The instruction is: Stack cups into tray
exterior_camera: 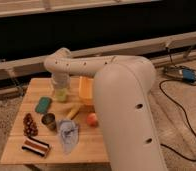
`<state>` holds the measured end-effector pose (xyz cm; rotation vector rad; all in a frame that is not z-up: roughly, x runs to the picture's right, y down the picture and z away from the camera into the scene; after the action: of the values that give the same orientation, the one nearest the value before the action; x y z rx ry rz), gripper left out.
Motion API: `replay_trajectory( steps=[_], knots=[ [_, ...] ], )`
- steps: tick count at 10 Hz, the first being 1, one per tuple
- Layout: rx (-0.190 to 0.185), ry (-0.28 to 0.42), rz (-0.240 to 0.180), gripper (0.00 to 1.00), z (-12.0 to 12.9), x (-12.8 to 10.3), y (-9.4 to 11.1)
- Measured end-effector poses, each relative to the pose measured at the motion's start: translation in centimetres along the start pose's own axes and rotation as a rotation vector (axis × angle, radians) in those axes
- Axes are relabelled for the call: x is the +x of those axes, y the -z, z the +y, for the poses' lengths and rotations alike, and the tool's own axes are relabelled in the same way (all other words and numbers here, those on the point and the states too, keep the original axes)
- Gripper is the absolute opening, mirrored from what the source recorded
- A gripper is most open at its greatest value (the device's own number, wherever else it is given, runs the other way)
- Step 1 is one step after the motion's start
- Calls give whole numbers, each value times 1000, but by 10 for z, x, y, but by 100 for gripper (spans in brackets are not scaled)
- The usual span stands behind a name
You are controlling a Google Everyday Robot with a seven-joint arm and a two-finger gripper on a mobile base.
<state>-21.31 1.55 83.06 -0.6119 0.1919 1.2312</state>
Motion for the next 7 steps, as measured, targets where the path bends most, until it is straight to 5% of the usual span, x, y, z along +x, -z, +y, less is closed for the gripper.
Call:
replay_trajectory(
  steps=[7],
  knots=[
    [2,136,2,65,20,-38,-41]
  ],
)
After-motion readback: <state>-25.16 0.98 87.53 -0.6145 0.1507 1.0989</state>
